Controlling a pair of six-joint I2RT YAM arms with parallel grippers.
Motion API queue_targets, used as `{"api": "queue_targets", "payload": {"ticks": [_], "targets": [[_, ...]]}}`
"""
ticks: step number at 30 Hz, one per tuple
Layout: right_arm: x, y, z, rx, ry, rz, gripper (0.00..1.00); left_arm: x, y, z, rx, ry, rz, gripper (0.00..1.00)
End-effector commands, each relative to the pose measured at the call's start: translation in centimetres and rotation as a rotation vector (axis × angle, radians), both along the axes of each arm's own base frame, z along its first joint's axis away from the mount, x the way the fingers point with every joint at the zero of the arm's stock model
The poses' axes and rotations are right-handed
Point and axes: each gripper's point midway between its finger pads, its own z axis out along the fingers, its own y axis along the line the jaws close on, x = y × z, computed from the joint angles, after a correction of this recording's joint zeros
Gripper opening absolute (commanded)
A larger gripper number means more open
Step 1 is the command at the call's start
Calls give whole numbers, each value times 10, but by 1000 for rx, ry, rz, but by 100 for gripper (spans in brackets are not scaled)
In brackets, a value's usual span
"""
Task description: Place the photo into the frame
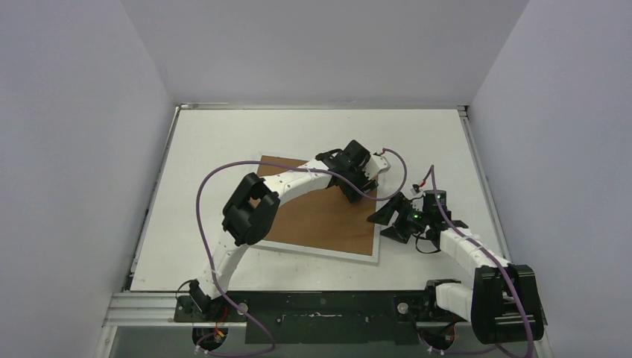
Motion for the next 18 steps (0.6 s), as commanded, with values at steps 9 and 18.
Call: {"api": "queue_targets", "payload": {"ticks": [9,18], "targets": [[19,8,31,40,-149,28,73,-36,37,-49,180,151,-19,58],[29,1,41,5,-194,25,73,-36,40,-50,194,146,-16,58]]}}
